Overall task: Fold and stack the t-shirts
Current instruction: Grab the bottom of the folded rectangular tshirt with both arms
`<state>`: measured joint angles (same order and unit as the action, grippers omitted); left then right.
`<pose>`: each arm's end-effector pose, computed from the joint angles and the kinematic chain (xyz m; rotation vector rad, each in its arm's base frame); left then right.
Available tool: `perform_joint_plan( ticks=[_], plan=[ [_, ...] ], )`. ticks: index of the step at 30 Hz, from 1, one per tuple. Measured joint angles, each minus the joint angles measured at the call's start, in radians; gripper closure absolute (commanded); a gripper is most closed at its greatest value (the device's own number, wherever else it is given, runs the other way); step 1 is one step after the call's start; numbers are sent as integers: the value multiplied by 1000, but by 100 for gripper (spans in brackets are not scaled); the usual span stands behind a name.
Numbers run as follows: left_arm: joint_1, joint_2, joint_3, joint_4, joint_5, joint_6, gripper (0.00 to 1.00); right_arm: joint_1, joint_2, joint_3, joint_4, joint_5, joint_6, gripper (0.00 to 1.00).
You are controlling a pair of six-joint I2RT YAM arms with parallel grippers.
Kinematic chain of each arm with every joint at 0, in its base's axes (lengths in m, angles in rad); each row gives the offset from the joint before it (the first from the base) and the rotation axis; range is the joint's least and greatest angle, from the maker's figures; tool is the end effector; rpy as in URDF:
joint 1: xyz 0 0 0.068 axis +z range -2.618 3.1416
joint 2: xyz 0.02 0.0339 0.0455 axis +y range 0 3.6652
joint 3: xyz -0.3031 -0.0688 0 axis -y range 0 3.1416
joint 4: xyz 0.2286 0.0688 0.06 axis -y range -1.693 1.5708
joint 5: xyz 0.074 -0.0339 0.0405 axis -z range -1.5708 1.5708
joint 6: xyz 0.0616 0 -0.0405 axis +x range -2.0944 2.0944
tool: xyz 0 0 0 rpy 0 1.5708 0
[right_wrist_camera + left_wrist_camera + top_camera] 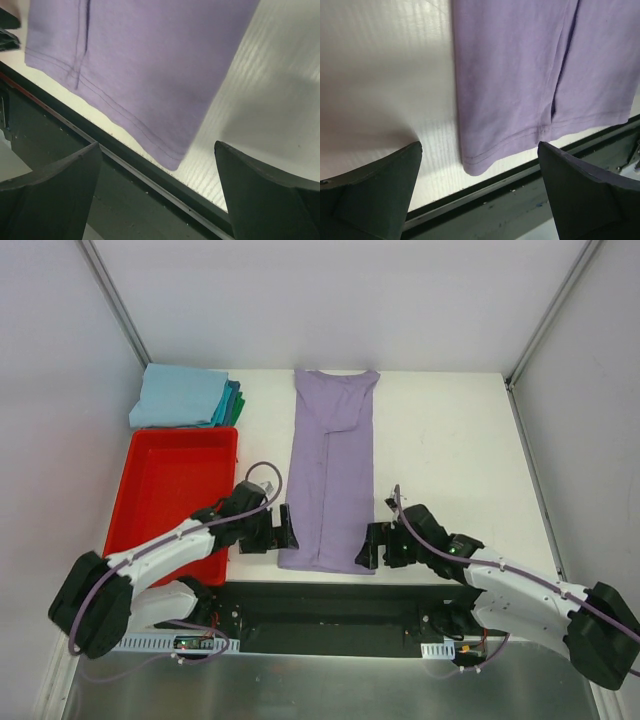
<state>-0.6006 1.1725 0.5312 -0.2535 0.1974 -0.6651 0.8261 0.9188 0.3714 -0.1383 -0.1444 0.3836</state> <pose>0.1628 -0.1262 0.1994 0.0066 2.6104 -0.7506 0.1066 0.1288 0.2012 -0.6008 2.2998 0.7815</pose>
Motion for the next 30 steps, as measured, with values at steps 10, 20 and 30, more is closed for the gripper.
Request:
perform_joint_plan(
  ticks=[10,20,30],
  plan=[
    [-9,-160,-138,27,61,-77,46,0,-95,-98,32,-37,122,4],
    [-9,-102,-151,47,119,-77,71,-1,-57,-108,79,-56,172,20],
    [-10,-26,-139,93,131,-79,100,-2,32,-108,140,-92,209,63]
  ],
)
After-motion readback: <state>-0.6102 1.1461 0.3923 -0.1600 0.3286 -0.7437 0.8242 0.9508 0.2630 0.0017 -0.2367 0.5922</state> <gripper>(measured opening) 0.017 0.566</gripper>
